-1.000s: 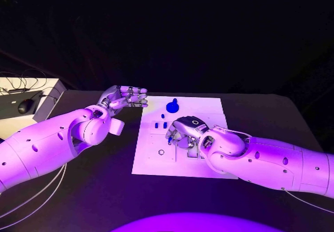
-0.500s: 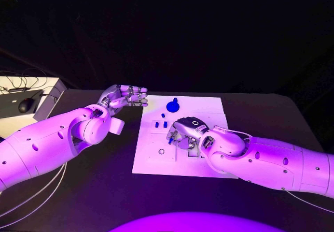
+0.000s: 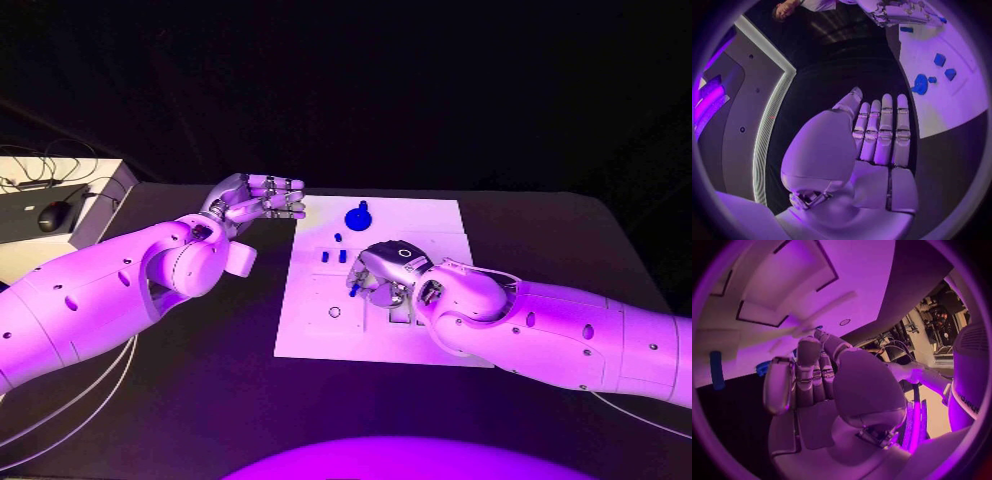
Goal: Assemble the parts on the task board
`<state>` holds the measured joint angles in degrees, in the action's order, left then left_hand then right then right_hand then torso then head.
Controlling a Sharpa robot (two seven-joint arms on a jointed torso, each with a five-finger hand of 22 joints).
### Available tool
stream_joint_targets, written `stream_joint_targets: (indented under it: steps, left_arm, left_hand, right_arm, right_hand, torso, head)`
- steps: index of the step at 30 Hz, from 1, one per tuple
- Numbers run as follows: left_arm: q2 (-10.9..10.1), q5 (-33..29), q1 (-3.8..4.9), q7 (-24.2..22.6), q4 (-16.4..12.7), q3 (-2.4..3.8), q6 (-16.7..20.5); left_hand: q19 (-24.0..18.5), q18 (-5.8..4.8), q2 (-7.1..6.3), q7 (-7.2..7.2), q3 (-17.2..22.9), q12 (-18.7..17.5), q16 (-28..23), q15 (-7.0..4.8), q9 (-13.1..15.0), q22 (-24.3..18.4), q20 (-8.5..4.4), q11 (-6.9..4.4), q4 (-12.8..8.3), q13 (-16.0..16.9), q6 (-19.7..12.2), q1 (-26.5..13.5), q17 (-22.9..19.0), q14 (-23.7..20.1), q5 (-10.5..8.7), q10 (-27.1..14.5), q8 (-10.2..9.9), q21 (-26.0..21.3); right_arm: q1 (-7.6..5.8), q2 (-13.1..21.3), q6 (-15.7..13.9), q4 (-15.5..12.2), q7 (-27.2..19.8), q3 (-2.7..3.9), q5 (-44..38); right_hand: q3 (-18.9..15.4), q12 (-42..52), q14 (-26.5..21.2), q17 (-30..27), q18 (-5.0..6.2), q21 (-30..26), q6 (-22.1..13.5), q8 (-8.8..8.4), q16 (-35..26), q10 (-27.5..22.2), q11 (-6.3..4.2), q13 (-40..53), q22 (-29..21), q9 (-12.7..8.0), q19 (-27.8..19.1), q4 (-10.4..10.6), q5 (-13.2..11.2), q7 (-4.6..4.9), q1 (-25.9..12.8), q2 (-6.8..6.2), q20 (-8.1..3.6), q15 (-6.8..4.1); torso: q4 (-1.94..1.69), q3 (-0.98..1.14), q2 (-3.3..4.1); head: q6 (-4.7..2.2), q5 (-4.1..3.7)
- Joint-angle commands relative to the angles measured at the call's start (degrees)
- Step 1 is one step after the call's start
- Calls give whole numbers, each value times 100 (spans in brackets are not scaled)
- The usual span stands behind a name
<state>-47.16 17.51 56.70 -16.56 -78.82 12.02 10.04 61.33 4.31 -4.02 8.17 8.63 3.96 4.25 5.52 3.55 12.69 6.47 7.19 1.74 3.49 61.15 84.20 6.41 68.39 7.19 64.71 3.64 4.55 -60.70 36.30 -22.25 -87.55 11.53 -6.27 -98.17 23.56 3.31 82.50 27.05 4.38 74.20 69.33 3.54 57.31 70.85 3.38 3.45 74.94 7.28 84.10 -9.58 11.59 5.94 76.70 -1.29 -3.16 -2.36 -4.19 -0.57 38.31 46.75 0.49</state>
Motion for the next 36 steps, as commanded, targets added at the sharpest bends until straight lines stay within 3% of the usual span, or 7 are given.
stream_joint_targets:
  steps: [1, 6, 9, 16, 28, 36]
  left_arm:
    - [2, 15, 0, -64, -20, 5, -32]
    - [3, 15, 0, -63, -22, 5, -31]
    - [6, 15, 0, -62, -22, 5, -35]
    - [4, 15, 0, -61, -24, 5, -33]
    - [-6, 15, 0, -58, -31, 5, -26]
    - [-9, 15, 0, -45, -29, 5, -28]
  left_hand:
    - [11, -35, -32, 25, 9, -17, 3, 0, 2, -5, -12, 12, -28, -6, 30, -2, 5, 5, 15, -13, -1, 31]
    - [11, -35, -32, 25, 9, -17, 3, 0, 2, -5, -12, 12, -28, -6, 30, -2, 5, 5, 15, -13, -1, 31]
    - [11, -34, -30, 28, 5, -16, 1, 3, 2, -26, -8, 15, -23, -6, 28, -12, 3, 2, 12, -20, -1, 33]
    - [11, -34, -30, 28, 5, -16, 1, 3, 2, -26, -8, 15, -23, -6, 28, -12, 3, 2, 12, -20, -1, 33]
    - [11, -34, -31, 23, 6, -16, 1, 2, 2, -30, -8, 14, -26, -6, 31, -6, 3, 1, 13, -24, 0, 33]
    - [11, -33, -34, 28, 5, -20, 1, 4, 2, -37, -8, 20, -29, -6, 24, -5, 4, 0, 13, -36, -1, 35]
  right_arm:
    - [15, 5, 157, 27, 20, -10, -122]
    - [20, -24, 162, 34, -62, -18, -82]
    - [27, -50, 171, 50, -136, -25, -8]
    - [41, -72, 189, 46, -251, -39, 123]
    - [46, -54, 126, 37, -278, -48, 164]
    - [49, -13, -161, 25, -285, -50, 182]
  right_hand:
    - [11, 18, -47, -4, -39, -13, 16, 20, 20, 48, -12, 5, 619, 10, 469, -15, 16, 33, -22, 58, -35, 13]
    - [-39, 17, -56, -15, -29, -77, -7, 16, 19, 19, -1, 4, 584, 4, 464, -8, 48, 46, -41, 28, -23, 25]
    - [-240, 19, -76, -38, 1, -204, -54, 12, -22, -56, 15, 4, 511, -27, 455, 30, 275, 51, -101, -83, -21, 31]
    - [-510, 16, -68, -60, 28, -316, -97, 10, -86, -182, 54, -1, 437, -126, 451, 122, 206, 47, -100, -157, -4, 46]
    - [-612, 15, -73, -42, 60, -432, -187, 8, -159, -351, 108, -3, 354, -239, 445, 250, 232, 70, -110, -291, 19, 75]
    - [-901, 36, -111, 11, 160, -631, -559, 3, -158, -1174, 300, -8, 243, -324, 427, 329, 226, 113, -32, -453, 126, 198]
  torso:
    - [3, 2, 0]
    - [8, 2, -1]
    - [0, 2, 0]
    - [4, -2, -3]
    - [7, 1, -1]
    - [4, 7, 2]
  head:
    - [7, 5]
    - [7, 9]
    - [17, 7]
    - [18, 8]
    - [22, 6]
    - [10, -6]
